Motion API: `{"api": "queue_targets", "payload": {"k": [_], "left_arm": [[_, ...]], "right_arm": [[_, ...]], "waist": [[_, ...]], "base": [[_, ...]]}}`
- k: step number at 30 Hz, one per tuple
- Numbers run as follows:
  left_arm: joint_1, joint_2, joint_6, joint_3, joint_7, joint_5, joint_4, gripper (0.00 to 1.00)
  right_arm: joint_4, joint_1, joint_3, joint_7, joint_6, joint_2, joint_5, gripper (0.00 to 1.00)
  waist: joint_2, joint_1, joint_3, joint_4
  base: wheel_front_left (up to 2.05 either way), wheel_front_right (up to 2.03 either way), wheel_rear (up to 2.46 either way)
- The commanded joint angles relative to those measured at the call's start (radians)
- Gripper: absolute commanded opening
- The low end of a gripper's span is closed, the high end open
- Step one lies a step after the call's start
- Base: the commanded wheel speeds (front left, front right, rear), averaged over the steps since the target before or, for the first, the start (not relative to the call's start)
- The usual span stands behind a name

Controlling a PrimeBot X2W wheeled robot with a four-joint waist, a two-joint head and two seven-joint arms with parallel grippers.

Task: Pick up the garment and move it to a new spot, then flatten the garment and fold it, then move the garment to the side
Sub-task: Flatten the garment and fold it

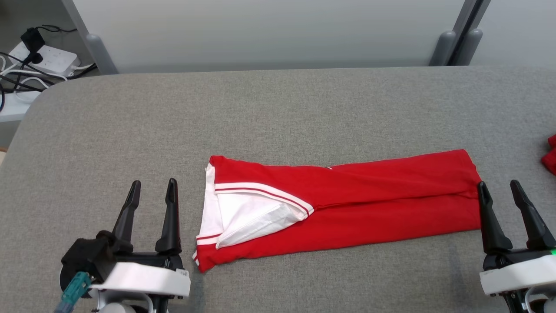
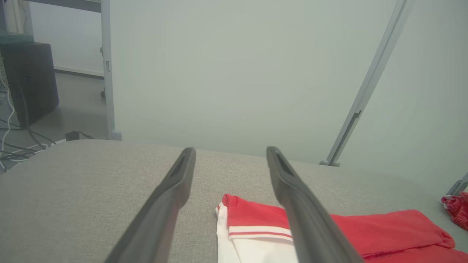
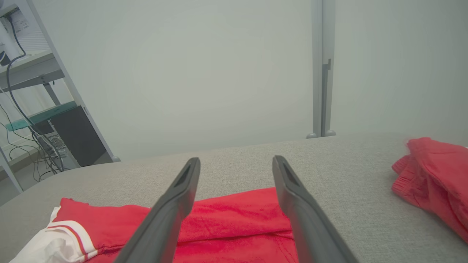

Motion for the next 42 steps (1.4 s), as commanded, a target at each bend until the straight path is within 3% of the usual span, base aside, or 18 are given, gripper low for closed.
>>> {"api": "queue_targets", "payload": {"k": [1,11,22,38,42], "left_arm": [[0.000,-0.001,-0.017,0.055,-0.010,0.024,-0.021,1.00],[0.126,-0.082,-0.118,0.155,-0.010,0.194,0.017,1.00],[0.197,-0.135,-0.188,0.225,-0.010,0.254,0.042,1.00],[0.183,-0.161,-0.235,0.247,-0.010,0.299,0.060,1.00],[0.173,-0.163,-0.240,0.238,-0.010,0.306,0.051,1.00]], "right_arm": [[-0.041,0.010,0.020,-0.013,-0.003,-0.015,-0.012,1.00],[-0.083,0.101,0.014,-0.013,-0.003,0.002,-0.011,1.00],[-0.070,0.147,0.019,-0.013,-0.003,0.006,-0.010,1.00],[-0.022,0.144,0.006,-0.013,-0.003,0.015,0.041,1.00],[0.080,0.089,0.035,-0.013,-0.003,-0.017,0.113,1.00]], "waist": [[0.0000,0.0000,-0.011,-0.004],[0.0000,0.0000,-0.081,-0.004],[0.0000,0.0000,-0.120,-0.001],[0.0000,0.0000,-0.113,0.013],[0.0000,0.0000,-0.091,0.015]], "base": [[0.00,0.00,0.00],[0.00,0.00,0.00],[0.00,0.00,0.00],[0.00,0.00,0.00],[0.00,0.00,0.00]]}}
